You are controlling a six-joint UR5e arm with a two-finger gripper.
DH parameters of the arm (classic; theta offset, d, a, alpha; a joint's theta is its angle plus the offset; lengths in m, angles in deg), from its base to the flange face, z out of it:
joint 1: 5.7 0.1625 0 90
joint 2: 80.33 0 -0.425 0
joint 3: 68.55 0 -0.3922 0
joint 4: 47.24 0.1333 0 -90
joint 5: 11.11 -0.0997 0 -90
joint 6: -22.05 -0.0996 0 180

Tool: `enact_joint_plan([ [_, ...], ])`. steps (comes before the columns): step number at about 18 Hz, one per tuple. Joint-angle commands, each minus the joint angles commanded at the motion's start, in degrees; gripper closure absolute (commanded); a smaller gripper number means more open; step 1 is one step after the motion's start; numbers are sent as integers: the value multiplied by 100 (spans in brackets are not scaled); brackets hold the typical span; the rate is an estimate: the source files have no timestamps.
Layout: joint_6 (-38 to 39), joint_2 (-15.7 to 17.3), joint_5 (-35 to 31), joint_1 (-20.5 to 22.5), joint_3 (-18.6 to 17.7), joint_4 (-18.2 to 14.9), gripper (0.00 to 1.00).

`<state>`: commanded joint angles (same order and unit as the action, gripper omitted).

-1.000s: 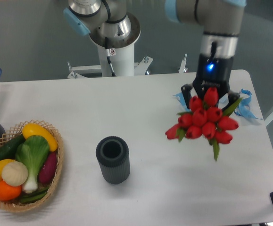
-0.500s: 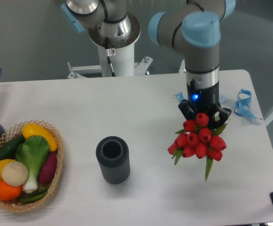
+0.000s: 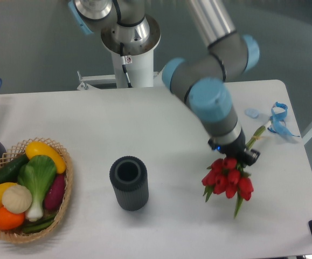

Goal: Place the flowers on the table
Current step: 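Lower the tulip bouquet onto the table beside the black vase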

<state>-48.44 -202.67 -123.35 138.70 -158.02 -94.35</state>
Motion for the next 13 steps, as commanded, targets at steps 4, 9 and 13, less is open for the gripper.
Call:
enact_joint_plan([
  [4,0,-185,-18,0,0,9,64],
  [9,-9,-229,9,0,44,18,61],
  [13,-26,-177,35,9,176,70,0],
])
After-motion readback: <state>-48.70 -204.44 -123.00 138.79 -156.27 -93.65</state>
